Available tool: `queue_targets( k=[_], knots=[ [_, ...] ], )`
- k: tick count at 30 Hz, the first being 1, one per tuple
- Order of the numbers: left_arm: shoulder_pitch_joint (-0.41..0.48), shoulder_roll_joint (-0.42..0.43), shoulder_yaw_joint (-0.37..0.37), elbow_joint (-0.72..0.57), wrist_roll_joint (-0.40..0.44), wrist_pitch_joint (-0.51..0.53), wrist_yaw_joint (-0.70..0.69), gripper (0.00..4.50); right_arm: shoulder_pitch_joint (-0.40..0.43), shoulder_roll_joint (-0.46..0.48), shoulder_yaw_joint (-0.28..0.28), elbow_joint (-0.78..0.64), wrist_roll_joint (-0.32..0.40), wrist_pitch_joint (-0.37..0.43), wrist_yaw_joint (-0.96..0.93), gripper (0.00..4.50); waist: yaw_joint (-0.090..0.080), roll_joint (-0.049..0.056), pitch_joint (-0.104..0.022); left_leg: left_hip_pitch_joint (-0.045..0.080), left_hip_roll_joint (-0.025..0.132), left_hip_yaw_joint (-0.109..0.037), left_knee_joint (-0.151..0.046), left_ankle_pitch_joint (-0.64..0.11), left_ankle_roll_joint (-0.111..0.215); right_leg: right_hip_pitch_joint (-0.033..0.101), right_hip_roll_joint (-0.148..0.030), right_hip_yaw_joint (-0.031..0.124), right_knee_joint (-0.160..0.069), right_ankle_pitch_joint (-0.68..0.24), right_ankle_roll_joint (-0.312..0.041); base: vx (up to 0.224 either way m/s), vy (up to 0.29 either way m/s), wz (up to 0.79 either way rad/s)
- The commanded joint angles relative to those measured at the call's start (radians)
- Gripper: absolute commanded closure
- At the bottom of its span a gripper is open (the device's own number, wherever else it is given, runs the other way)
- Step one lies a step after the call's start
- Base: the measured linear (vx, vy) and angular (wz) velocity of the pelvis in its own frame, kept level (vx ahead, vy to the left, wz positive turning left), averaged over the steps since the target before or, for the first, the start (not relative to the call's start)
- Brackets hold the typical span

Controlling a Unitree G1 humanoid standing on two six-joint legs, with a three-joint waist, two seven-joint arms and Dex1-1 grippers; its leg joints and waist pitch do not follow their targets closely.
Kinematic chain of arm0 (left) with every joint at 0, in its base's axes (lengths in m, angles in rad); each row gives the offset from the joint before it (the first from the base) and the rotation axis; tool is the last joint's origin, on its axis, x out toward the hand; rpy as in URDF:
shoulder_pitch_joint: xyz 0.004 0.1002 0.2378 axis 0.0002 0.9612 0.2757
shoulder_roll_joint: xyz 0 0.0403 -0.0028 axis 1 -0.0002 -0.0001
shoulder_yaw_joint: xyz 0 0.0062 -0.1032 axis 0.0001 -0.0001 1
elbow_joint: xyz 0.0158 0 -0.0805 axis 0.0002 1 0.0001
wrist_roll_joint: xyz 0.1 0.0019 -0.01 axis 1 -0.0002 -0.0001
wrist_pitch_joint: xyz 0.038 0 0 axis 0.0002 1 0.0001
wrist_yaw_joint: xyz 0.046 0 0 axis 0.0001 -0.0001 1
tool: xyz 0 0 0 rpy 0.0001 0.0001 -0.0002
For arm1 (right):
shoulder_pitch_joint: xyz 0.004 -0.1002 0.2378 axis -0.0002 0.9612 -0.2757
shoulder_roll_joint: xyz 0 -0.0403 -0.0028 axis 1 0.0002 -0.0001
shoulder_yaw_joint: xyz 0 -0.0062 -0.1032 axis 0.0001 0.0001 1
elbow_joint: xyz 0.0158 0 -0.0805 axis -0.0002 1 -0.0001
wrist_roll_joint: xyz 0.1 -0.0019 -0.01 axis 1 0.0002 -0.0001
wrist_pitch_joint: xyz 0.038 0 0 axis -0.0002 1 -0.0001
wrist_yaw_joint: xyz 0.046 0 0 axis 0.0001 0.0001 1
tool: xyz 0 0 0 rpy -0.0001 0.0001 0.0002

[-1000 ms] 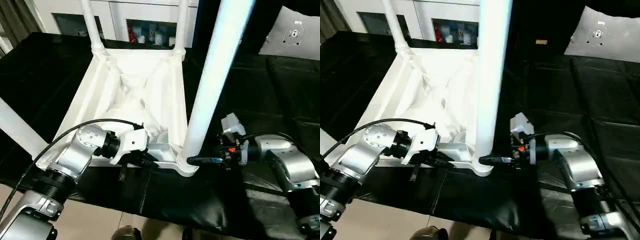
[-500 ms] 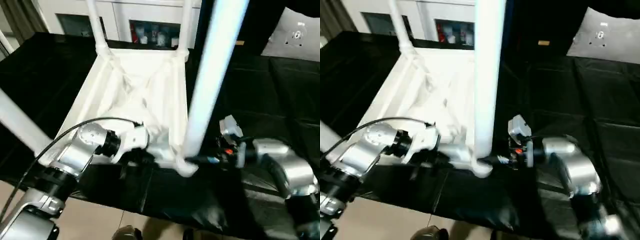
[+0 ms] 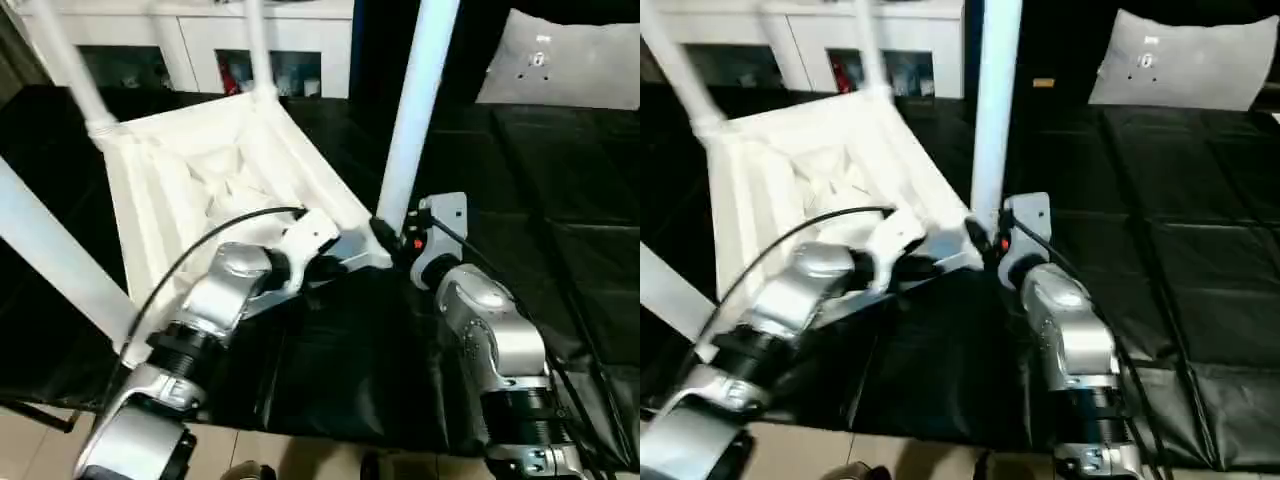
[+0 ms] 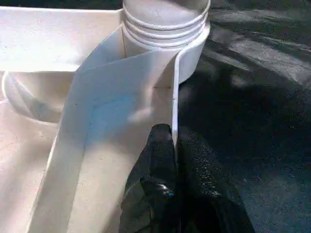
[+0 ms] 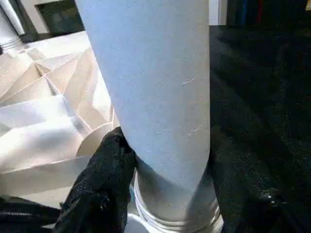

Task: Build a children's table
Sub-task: Rotate leg to tighten

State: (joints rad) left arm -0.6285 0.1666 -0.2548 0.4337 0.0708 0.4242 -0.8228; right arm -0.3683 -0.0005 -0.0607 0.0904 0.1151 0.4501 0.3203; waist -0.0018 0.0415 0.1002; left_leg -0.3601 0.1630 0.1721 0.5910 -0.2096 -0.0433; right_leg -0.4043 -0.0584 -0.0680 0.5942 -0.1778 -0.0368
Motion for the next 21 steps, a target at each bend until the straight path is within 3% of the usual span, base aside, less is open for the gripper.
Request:
queue_targets(
  k=[1,5,6,7,8,9,10,11,14,17,18,19,20,21],
  knots=[
    [-0.010,-0.037,-0.029,-0.050,-0.026,-0.009,0.001,4.50,0.023,0.056,0.091,-0.002,0.064,0.049,0.064,1.77,0.005,-0.002,-0.069,-0.005,0.056,-0.024,-0.062,-0.047,0.107,0.062,-0.089,0.058,-0.068,-0.113,-0.236,0.000,0.000,0.00],
    [0.024,0.008,-0.041,-0.079,-0.023,-0.018,-0.042,4.50,0.059,-0.004,0.068,-0.046,0.073,0.042,0.101,1.29,0.009,0.003,-0.072,-0.007,0.061,-0.025,-0.060,-0.017,0.134,0.064,-0.090,0.056,-0.061,-0.050,-0.257,0.000,0.000,0.00],
    [0.036,0.037,-0.052,-0.081,-0.019,-0.061,-0.079,4.50,0.077,-0.049,0.061,-0.061,0.076,0.024,0.137,1.29,0.011,0.019,-0.071,-0.006,0.062,-0.026,-0.059,-0.020,0.136,0.062,-0.090,0.055,-0.058,-0.046,-0.263,0.000,0.000,0.00],
    [0.038,0.041,-0.053,-0.082,-0.019,-0.062,-0.083,4.50,0.080,-0.056,0.061,-0.063,0.076,0.022,0.144,1.16,0.011,0.011,-0.072,-0.005,0.062,-0.026,-0.059,-0.024,0.137,0.063,-0.088,0.053,-0.064,-0.049,-0.258,0.000,0.000,0.00],
    [0.041,0.047,-0.053,-0.083,-0.019,-0.064,-0.091,4.50,0.085,-0.069,0.060,-0.067,0.077,0.017,0.158,1.16,0.009,0.011,-0.070,-0.007,0.063,-0.025,-0.059,-0.032,0.139,0.066,-0.089,0.055,-0.060,-0.035,-0.266,0.000,0.000,0.00],
    [0.048,0.063,-0.050,-0.083,-0.028,-0.086,-0.117,4.50,0.097,-0.104,0.053,-0.075,0.078,0.007,0.194,0.95,0.012,0.028,-0.066,-0.005,0.062,-0.026,-0.059,-0.054,0.132,0.063,-0.091,0.054,-0.063,-0.067,-0.267,0.000,0.000,0.00],
    [0.055,0.079,-0.049,-0.085,-0.039,-0.098,-0.150,4.50,0.105,-0.139,0.039,-0.080,0.090,0.000,0.235,0.90,0.010,0.027,-0.064,-0.003,0.063,-0.024,-0.060,-0.073,0.128,0.061,-0.089,0.053,-0.069,-0.090,-0.262,0.000,0.000,0.00],
    [0.061,0.092,-0.049,-0.089,-0.047,-0.107,-0.175,4.50,0.110,-0.165,0.029,-0.084,0.101,-0.004,0.265,0.86,0.010,0.019,-0.065,-0.005,0.061,-0.025,-0.060,-0.086,0.121,0.068,-0.089,0.055,-0.069,-0.106,-0.260,0.000,0.000,0.00],
    [0.080,0.134,-0.066,-0.100,-0.067,-0.171,-0.266,4.50,0.119,-0.245,0.025,-0.089,0.132,-0.027,0.382,0.54,0.013,0.019,-0.064,-0.008,0.059,-0.023,-0.058,-0.079,0.131,0.068,-0.090,0.055,-0.072,-0.136,-0.247,0.000,0.000,0.00],
    [0.092,0.174,-0.085,-0.104,-0.081,-0.242,-0.348,4.50,0.121,-0.330,0.047,-0.080,0.150,-0.062,0.513,0.44,0.019,0.023,-0.065,-0.007,0.061,-0.023,-0.056,-0.068,0.142,0.064,-0.089,0.054,-0.072,-0.160,-0.233,0.000,0.000,0.00],
    [0.093,0.186,-0.089,-0.104,-0.085,-0.250,-0.370,4.50,0.119,-0.353,0.058,-0.073,0.152,-0.068,0.549,0.33,0.018,0.012,-0.068,-0.006,0.061,-0.021,-0.056,-0.067,0.145,0.065,-0.088,0.054,-0.072,-0.161,-0.231,0.000,0.000,0.00],
    [0.094,0.193,-0.091,-0.104,-0.089,-0.253,-0.386,4.50,0.117,-0.369,0.065,-0.068,0.153,-0.071,0.572,0.20,0.023,0.017,-0.067,-0.005,0.063,-0.022,-0.056,-0.059,0.149,0.063,-0.089,0.054,-0.069,-0.164,-0.233,0.000,0.000,0.00],
    [0.094,0.206,-0.099,-0.103,-0.087,-0.270,-0.407,4.50,0.110,-0.388,0.075,-0.055,0.147,-0.085,0.600,0.11,0.026,0.011,-0.069,-0.002,0.065,-0.020,-0.056,-0.053,0.152,0.059,-0.088,0.054,-0.071,-0.168,-0.232,0.000,0.000,0.00],
    [0.092,0.219,-0.106,-0.102,-0.085,-0.287,-0.428,4.50,0.101,-0.406,0.084,-0.039,0.144,-0.098,0.631,0.04,0.030,0.014,-0.070,-0.002,0.065,-0.021,-0.055,-0.049,0.153,0.059,-0.090,0.054,-0.068,-0.166,-0.235,0.000,0.000,0.00]
  ],
)
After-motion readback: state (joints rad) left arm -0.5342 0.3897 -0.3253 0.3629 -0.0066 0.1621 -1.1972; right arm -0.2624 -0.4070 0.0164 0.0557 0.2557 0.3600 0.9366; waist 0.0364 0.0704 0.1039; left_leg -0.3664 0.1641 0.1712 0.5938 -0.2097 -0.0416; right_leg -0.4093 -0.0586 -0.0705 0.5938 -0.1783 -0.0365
